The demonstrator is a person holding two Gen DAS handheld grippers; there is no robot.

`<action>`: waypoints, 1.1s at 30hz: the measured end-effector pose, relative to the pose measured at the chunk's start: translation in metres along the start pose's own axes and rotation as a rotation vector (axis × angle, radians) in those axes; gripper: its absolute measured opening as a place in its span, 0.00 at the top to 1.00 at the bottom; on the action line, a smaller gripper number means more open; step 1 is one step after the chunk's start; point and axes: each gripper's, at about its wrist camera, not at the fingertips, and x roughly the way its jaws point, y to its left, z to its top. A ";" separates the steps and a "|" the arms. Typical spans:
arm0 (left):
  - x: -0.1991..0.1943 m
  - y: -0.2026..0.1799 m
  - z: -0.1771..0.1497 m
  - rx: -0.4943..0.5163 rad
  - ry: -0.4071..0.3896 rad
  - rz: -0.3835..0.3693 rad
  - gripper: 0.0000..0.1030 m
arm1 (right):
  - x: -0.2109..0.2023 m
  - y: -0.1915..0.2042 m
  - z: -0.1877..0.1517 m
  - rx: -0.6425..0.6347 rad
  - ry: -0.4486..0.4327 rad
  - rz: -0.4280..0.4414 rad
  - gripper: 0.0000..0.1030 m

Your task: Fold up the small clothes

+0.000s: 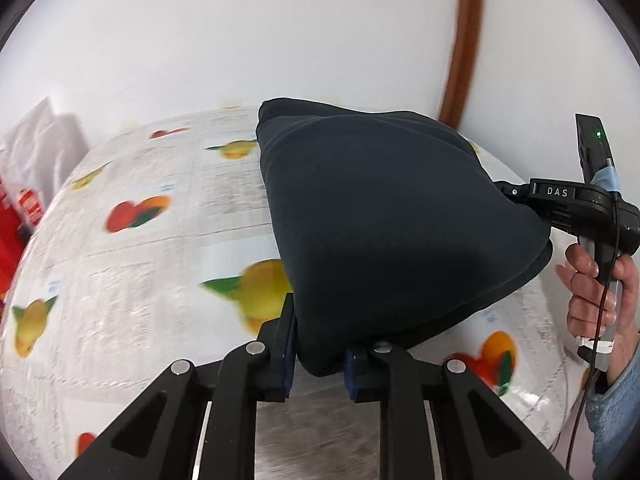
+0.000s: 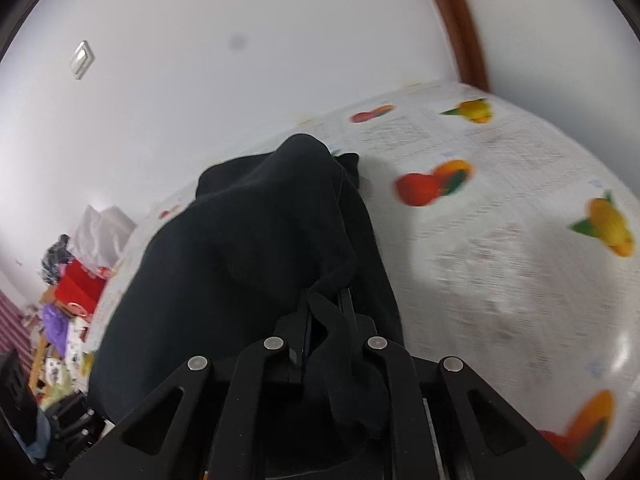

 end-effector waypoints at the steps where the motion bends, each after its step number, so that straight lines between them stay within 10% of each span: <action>1: -0.002 0.005 -0.002 -0.008 0.003 0.011 0.82 | 0.005 0.007 0.000 -0.008 0.010 0.011 0.90; 12: -0.023 0.018 -0.015 0.006 0.075 -0.046 0.68 | -0.041 0.005 -0.042 -0.106 -0.011 -0.019 0.71; 20: -0.073 0.015 -0.003 0.028 -0.011 -0.104 0.46 | -0.070 0.019 -0.008 -0.236 0.016 -0.087 0.67; 33: 0.020 0.045 0.076 -0.029 0.105 -0.086 0.46 | 0.043 0.067 0.100 -0.268 0.122 -0.147 0.59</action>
